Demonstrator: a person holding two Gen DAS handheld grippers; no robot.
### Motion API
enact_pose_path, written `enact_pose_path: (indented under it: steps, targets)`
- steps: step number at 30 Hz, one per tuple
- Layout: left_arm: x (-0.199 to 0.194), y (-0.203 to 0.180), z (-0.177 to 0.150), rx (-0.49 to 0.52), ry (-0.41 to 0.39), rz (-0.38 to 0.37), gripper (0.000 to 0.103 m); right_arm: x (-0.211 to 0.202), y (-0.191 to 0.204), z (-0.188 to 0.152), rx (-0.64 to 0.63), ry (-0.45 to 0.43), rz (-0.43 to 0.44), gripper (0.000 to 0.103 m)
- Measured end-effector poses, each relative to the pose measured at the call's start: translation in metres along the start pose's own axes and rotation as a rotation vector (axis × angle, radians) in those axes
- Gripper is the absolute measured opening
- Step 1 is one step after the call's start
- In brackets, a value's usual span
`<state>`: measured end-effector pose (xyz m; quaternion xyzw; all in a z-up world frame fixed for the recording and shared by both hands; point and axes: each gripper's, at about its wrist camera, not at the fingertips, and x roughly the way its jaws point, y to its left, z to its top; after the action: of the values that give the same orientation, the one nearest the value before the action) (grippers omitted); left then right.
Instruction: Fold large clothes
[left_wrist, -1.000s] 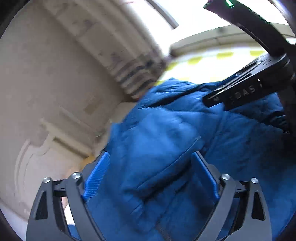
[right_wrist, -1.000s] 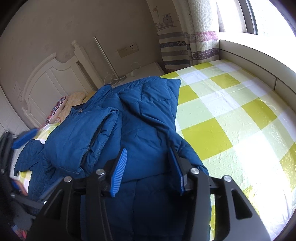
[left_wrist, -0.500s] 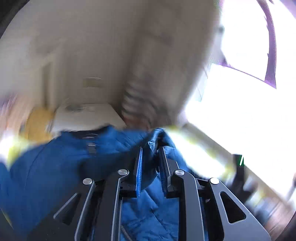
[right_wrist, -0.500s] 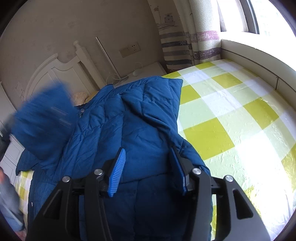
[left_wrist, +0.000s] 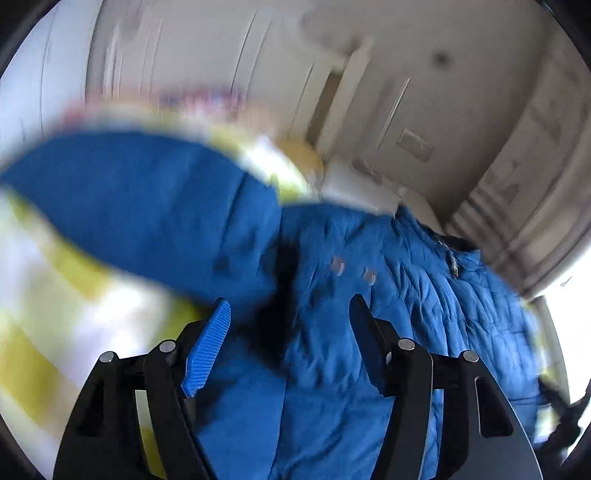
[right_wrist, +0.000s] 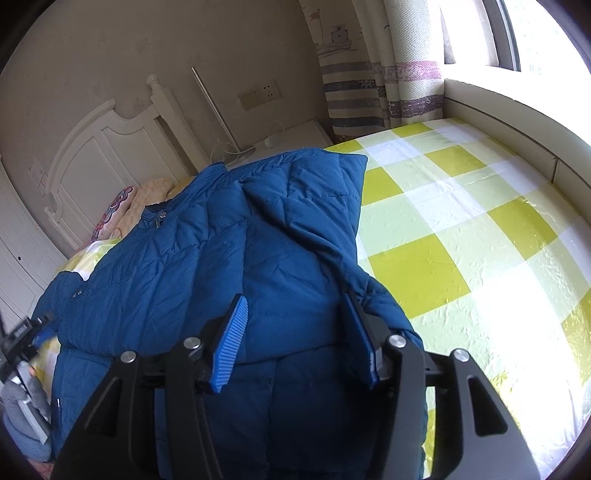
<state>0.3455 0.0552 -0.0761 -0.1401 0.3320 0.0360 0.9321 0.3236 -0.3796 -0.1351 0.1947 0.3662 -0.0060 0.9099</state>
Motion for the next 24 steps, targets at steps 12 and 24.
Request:
enact_pose_path:
  steps: [12, 24]
  targets:
    - [0.083, -0.083, -0.013, 0.383, 0.221, 0.041, 0.097, -0.002, 0.011, 0.001, -0.05, 0.017, -0.02, 0.063]
    - [0.076, -0.065, -0.022, 0.372, 0.213, 0.024, 0.097, 0.037, 0.129, -0.024, -0.545, 0.212, -0.181, 0.076]
